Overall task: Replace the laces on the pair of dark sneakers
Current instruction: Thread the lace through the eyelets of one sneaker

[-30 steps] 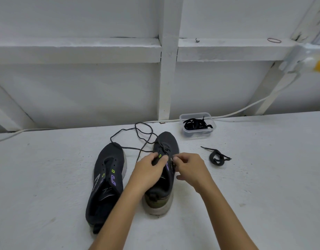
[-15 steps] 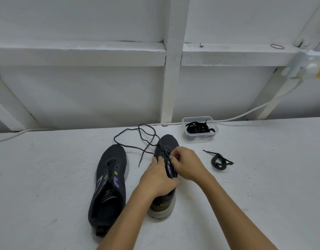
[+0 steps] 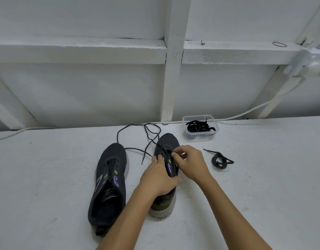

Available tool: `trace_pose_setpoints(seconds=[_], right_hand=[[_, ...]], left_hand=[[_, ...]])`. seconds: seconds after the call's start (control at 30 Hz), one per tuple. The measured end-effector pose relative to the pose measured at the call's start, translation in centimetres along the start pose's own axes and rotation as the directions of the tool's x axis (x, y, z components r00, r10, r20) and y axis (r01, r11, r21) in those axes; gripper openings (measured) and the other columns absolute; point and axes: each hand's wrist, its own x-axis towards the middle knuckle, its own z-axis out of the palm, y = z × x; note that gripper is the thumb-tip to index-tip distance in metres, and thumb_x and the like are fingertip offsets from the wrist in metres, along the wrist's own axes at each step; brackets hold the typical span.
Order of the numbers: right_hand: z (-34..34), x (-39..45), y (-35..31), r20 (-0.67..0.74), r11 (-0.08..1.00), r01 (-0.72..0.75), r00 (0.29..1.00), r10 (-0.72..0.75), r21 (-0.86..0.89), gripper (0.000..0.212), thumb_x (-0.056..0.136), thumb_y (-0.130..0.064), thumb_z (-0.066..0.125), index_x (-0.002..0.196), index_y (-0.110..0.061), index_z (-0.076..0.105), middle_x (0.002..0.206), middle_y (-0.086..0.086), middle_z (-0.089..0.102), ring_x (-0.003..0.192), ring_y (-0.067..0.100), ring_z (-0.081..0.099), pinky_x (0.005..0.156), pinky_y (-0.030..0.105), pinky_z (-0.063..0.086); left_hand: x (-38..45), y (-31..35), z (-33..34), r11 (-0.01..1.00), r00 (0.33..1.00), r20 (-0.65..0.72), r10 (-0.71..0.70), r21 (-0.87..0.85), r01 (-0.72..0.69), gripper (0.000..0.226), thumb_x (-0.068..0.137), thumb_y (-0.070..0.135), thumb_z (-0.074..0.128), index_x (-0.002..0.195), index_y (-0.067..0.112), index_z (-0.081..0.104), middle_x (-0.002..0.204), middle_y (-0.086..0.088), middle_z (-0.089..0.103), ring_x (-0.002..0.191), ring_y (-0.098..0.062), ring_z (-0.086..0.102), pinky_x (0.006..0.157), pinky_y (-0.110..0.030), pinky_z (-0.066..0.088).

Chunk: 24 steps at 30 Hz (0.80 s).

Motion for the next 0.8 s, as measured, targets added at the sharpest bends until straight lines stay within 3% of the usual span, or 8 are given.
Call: trace_pose_setpoints(seconds=[0.13,0.23,0.33,0.4,0.5,0.6,0.67,0.8], right_hand=[[0.2,0.1,-0.2,-0.027,1.000,0.029,0.999,-0.029,0.003,0.010,0.090,-0.023,0.066,0.083,-0.030,0.063,0.085,-0.013,0.066,0.077,0.001,0.061,0.066,0.014,0.045],[0.0,0.4,-0.2,-0.029,0.998,-0.013,0.999,0.015,0.068,0.009,0.095,-0.024,0.057,0.087,-0.028,0.057,0.085,-0.008,0.065,0.069,0.010,0.061,0.063,0.028,0.048],[-0.1,0.3,-0.1,-0.016,0.984,-0.048,0.999,0.052,0.172,0.010,0.097,-0.026,0.059,0.088,-0.029,0.061,0.084,-0.008,0.067,0.064,0.009,0.061,0.063,0.029,0.050],[-0.2,0.0,0.2,0.007,0.968,-0.088,0.996,0.089,0.234,0.003,0.092,-0.030,0.069,0.090,-0.031,0.067,0.087,-0.008,0.070,0.068,0.010,0.065,0.065,0.026,0.054],[0.0,-0.4,0.6,0.007,0.977,-0.073,0.997,0.073,0.202,0.012,0.085,-0.030,0.079,0.088,-0.035,0.069,0.085,-0.011,0.071,0.072,0.003,0.063,0.065,0.009,0.047],[0.5,-0.7,0.6,-0.043,0.981,-0.017,0.999,0.026,0.192,0.013,0.086,-0.026,0.079,0.082,-0.034,0.070,0.084,-0.013,0.071,0.077,0.001,0.063,0.068,0.010,0.047],[0.6,-0.6,0.5,-0.025,0.990,0.003,1.000,0.000,0.144,0.014,0.090,-0.025,0.073,0.082,-0.033,0.066,0.083,-0.012,0.070,0.075,0.004,0.063,0.067,0.014,0.048],[-0.7,0.4,0.0,-0.026,0.992,0.020,1.000,-0.017,0.123,0.012,0.101,-0.023,0.055,0.090,-0.028,0.052,0.084,-0.007,0.067,0.064,0.018,0.066,0.062,0.041,0.055]], left_hand=[[-0.1,-0.1,0.2,1.000,1.000,-0.021,0.010,-0.014,-0.010,0.096,0.088,0.051,0.063,0.159,0.012,0.011,0.164,-0.006,0.016,0.144,-0.026,0.034,0.115,-0.040,0.036],[-0.3,-0.4,0.4,1.000,0.999,-0.033,0.031,-0.001,-0.031,0.096,0.091,0.051,0.059,0.160,0.015,0.004,0.168,-0.001,0.006,0.147,-0.025,0.030,0.116,-0.037,0.033],[-0.3,-0.7,0.5,0.999,0.998,-0.055,0.033,-0.028,-0.034,0.091,0.090,0.054,0.060,0.159,0.017,0.013,0.165,0.000,0.017,0.144,-0.024,0.035,0.115,-0.039,0.035],[-0.3,-0.8,0.4,0.997,0.997,-0.066,0.039,-0.058,-0.042,0.092,0.087,0.055,0.063,0.158,0.017,0.017,0.161,0.000,0.023,0.141,-0.023,0.037,0.113,-0.041,0.037],[-0.2,-0.9,0.4,0.996,0.997,-0.059,0.049,-0.073,-0.053,0.099,0.087,0.057,0.062,0.161,0.021,0.008,0.166,0.002,0.014,0.147,-0.022,0.030,0.116,-0.041,0.034],[-0.3,-1.0,0.4,0.996,0.998,-0.053,0.039,-0.080,-0.043,0.097,0.090,0.059,0.056,0.161,0.025,0.001,0.168,0.005,0.003,0.150,-0.023,0.024,0.119,-0.040,0.029],[-0.2,-0.9,0.3,0.997,0.999,-0.037,0.026,-0.067,-0.029,0.093,0.093,0.057,0.054,0.161,0.025,-0.001,0.169,0.004,0.000,0.150,-0.024,0.024,0.119,-0.040,0.029],[0.1,-0.6,0.1,1.000,1.000,0.002,0.023,-0.015,-0.023,0.088,0.096,0.050,0.051,0.161,0.023,-0.002,0.169,0.003,-0.002,0.150,-0.026,0.025,0.119,-0.041,0.029]])
